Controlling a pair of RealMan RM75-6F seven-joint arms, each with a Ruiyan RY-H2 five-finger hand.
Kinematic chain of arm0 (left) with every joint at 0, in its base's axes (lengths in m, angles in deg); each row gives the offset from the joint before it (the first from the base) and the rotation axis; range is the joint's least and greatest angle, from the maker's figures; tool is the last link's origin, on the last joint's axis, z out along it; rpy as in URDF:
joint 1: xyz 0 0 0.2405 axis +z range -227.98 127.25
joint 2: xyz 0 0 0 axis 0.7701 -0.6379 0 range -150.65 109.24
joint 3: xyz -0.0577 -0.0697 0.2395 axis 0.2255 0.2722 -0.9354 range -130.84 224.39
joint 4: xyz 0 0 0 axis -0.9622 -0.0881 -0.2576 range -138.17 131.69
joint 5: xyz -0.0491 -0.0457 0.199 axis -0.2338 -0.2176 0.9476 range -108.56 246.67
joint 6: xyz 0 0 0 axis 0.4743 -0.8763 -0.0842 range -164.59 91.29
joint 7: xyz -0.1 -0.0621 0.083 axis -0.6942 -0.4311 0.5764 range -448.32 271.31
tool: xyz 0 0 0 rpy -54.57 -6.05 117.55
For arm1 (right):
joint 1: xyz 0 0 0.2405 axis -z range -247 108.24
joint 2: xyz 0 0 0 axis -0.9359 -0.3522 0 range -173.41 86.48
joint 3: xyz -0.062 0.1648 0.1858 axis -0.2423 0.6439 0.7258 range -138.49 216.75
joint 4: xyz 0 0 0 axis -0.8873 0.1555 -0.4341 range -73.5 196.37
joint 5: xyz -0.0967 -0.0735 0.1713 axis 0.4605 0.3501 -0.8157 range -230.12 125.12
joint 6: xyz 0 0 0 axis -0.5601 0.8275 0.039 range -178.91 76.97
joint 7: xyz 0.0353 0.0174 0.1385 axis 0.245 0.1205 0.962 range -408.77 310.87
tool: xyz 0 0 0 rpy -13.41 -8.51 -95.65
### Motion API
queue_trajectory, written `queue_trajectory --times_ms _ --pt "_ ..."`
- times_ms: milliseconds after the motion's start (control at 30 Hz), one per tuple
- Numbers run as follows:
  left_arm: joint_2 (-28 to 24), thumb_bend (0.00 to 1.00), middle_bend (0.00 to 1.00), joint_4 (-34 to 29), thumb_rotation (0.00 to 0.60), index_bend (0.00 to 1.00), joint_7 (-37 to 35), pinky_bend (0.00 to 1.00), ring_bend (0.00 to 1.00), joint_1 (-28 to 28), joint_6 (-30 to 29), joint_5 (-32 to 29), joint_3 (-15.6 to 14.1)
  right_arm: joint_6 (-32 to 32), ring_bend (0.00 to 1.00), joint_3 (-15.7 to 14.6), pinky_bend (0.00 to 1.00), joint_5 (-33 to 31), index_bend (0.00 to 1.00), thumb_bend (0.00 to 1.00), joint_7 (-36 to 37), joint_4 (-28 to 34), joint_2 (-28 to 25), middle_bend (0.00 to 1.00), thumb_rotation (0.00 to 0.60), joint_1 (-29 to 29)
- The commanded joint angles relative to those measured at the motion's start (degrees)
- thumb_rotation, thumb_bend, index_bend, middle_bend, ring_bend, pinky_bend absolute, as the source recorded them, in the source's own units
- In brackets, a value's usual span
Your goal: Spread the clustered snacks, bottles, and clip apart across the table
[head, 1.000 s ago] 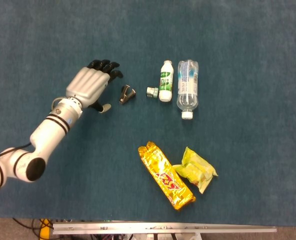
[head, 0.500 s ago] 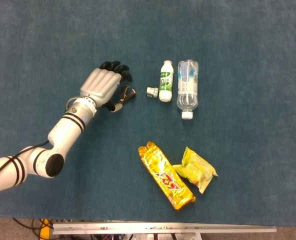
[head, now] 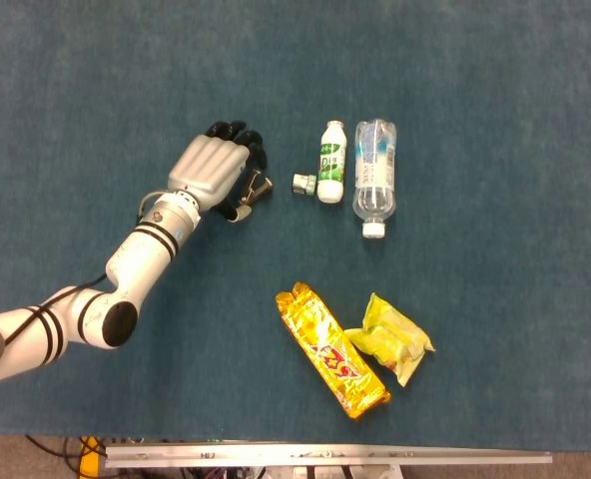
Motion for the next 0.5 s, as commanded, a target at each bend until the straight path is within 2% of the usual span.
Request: queue_trajectory --times_ms 33,500 --pt "0.04 0.22 0.16 0.03 0.600 0.32 0.07 0.07 0.05 -0.01 -0.11 -0.09 -0.09 0.09 0.14 0.20 0.30 0.19 0.00 0.08 0.27 -0.10 -0.14 0.31 0.519 0.27" --pt "0.08 0.22 0.20 -0.03 0.600 0.42 -0.12 0.07 0.06 0.02 -0.61 -0.49 -0.25 0.27 0.14 1.20 0.30 0.83 0.01 0.08 1.39 0.50 -0.83 0.31 0.519 1.49"
